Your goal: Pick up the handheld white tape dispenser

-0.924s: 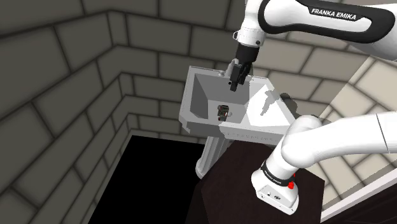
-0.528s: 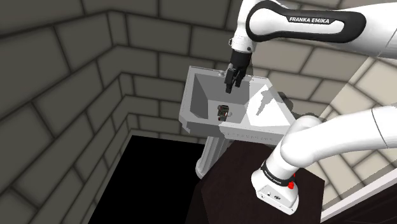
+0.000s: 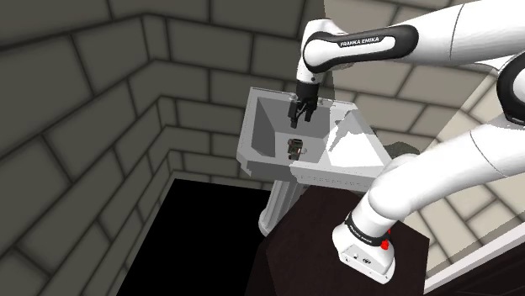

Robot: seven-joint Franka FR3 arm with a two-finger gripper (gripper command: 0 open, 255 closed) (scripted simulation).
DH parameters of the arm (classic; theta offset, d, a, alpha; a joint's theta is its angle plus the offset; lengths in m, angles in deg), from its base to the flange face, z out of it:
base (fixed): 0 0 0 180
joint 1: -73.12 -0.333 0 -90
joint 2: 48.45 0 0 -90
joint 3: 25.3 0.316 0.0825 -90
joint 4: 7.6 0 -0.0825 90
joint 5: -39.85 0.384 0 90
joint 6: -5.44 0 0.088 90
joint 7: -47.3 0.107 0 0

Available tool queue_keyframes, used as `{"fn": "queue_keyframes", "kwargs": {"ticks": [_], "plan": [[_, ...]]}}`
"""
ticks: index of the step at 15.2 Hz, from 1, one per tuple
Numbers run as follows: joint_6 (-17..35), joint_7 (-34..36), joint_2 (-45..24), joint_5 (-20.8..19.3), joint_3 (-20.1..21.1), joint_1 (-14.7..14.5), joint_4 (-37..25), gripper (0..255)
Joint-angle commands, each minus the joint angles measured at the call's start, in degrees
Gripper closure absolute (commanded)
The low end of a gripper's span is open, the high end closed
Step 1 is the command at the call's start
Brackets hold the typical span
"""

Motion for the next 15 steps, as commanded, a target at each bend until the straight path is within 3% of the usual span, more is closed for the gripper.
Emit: {"fn": "queue_keyframes", "kwargs": {"ticks": [1,15], "plan": [[2.7,0.0,-3.7,-0.5,-1.0,0.9,-0.2,0],[15.8,-0.6,-30.8,-0.6,-7.7,7.0,-9.8,0]]}}
